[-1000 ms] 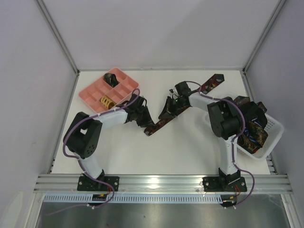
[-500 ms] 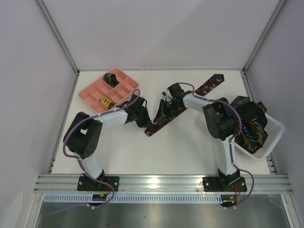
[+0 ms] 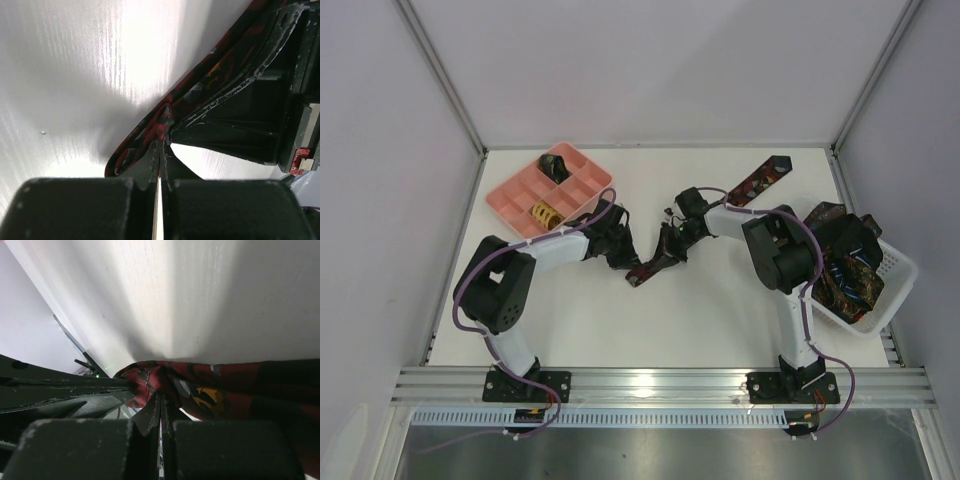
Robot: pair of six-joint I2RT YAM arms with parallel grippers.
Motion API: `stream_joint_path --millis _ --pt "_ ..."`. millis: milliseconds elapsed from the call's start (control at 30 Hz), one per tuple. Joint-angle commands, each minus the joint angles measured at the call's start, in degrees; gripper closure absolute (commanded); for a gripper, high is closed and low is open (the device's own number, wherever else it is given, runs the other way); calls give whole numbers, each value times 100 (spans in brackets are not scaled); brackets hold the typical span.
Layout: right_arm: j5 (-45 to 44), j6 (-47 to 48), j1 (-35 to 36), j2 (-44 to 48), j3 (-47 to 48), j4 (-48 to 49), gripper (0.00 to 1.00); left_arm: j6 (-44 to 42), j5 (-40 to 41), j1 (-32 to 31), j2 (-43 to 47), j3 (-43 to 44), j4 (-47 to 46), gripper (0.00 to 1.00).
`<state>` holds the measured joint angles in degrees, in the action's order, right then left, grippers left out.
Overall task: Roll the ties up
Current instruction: Roll the tie
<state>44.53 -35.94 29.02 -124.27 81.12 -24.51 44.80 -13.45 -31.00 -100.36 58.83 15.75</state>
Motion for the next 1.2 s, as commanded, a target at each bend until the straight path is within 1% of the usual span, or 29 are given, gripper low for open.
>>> stream_joint_path --millis 0,33,67,167,200,233,267,367,467,600,733,867,1033,1067,1133,1167 --pt "-94 123 -19 -168 44 96 100 -313 45 -46 332 76 77 97" --pt "-77 131 -27 -177 44 96 100 -479 79 -46 419 50 112 94" --pt "-76 140 -27 -177 53 87 100 -568 132 -46 612 41 139 83" --pt "-50 158 -63 -168 79 87 100 -1050 185 -55 946 32 218 58" --pt "-41 167 -63 -177 105 78 100 -1191 290 -64 974 128 305 36" --pt "-15 175 -71 -203 132 61 100 -1488 386 -72 974 207 541 29" --pt "3 202 -71 -221 149 17 100 -1639 457 -107 957 269 639 17" --pt "3 254 -80 -229 193 -18 100 -2263 563 -222 948 322 754 3" --pt "29 263 -106 -247 185 -27 100 -2948 739 -405 764 471 1026 0" --pt "38 281 -133 -273 167 -54 100 -3739 931 -678 351 752 1290 1" --pt "56 272 -133 -282 193 -45 100 -4013 1169 -916 -26 1025 1361 3" --pt "91 246 -168 -274 263 -54 100 -4031 1292 -960 -449 1218 1378 9" --pt "82 255 -177 -300 396 -141 100 -4181 1337 -1022 -731 1324 1396 17" --pt "82 263 -186 -300 404 -150 100 -4181 1528 -1022 -766 1316 1422 22" --pt "82 246 -186 -282 422 -142 100 -4233 1521 -1030 -775 1272 1440 27" --pt "108 237 -186 -274 431 -133 100 -4233 1556 -1030 -758 1237 1431 34"
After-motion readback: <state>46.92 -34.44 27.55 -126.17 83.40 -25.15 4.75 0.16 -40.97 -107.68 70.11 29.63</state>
